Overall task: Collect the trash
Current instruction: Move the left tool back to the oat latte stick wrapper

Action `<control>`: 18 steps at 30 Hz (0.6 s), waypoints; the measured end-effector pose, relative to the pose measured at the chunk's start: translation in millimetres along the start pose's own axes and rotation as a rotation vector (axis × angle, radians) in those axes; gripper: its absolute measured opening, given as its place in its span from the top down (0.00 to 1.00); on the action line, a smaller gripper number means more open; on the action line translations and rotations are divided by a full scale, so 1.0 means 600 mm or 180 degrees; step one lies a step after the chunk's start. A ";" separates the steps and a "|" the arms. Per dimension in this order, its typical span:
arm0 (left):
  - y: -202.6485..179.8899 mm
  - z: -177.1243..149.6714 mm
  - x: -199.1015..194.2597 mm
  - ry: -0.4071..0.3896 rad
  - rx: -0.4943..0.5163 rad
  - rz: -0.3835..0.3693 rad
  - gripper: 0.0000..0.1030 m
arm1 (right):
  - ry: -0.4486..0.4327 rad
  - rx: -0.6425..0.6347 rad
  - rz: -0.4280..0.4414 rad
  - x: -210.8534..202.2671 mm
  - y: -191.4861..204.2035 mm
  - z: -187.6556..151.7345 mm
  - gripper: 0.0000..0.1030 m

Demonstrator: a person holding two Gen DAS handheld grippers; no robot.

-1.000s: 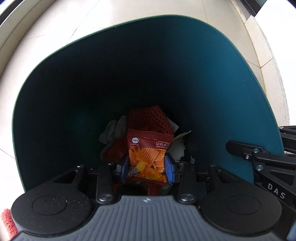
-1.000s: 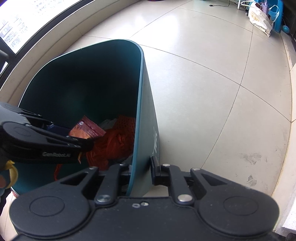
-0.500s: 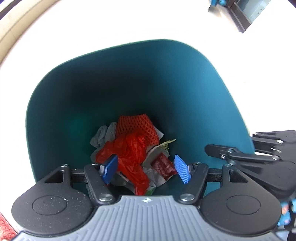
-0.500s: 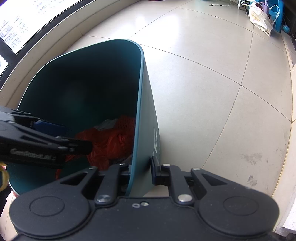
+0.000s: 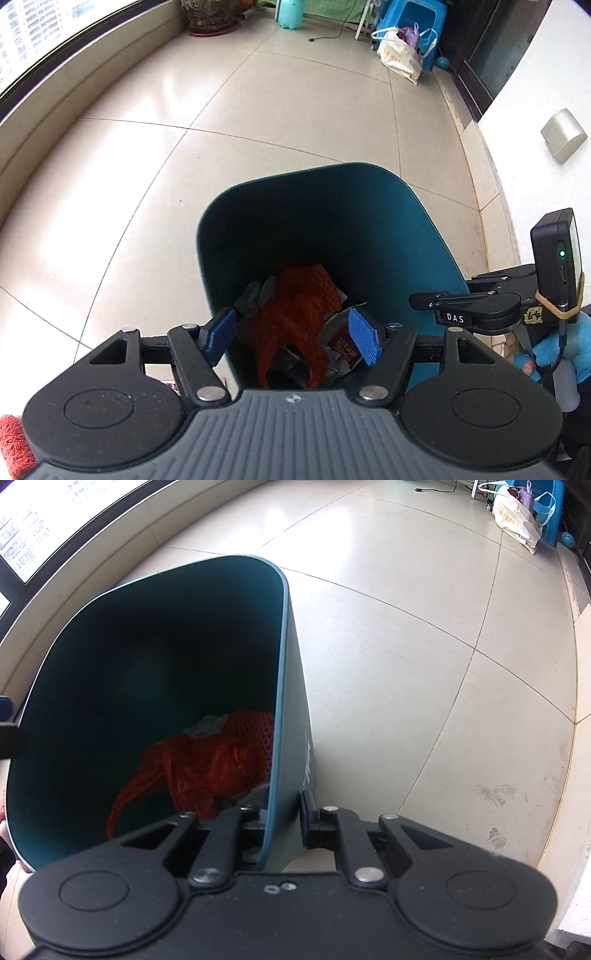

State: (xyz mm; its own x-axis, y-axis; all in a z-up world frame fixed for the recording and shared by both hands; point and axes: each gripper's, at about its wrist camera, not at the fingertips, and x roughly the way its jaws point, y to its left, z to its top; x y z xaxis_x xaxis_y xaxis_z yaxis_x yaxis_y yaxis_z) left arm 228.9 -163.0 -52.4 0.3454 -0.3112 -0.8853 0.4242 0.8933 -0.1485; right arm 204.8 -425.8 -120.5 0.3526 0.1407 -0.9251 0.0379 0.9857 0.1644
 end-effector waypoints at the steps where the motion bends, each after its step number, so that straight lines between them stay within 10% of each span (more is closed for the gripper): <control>1: 0.011 -0.002 -0.013 -0.0034 -0.0025 0.0029 0.34 | 0.0003 -0.0002 -0.0008 0.000 0.001 0.001 0.89; 18: 0.211 -0.081 0.055 0.0115 -0.0863 0.0539 0.27 | 0.0024 0.0014 -0.0077 0.000 0.011 0.003 0.90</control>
State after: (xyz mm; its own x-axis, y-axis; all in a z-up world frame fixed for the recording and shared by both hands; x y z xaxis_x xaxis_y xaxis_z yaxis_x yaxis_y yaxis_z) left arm 253.4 -44.5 -121.9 0.3602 -0.1435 -0.9218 0.1232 0.9868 -0.1055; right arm 207.1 -419.8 -118.8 0.3445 0.1175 -0.9314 0.0506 0.9884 0.1434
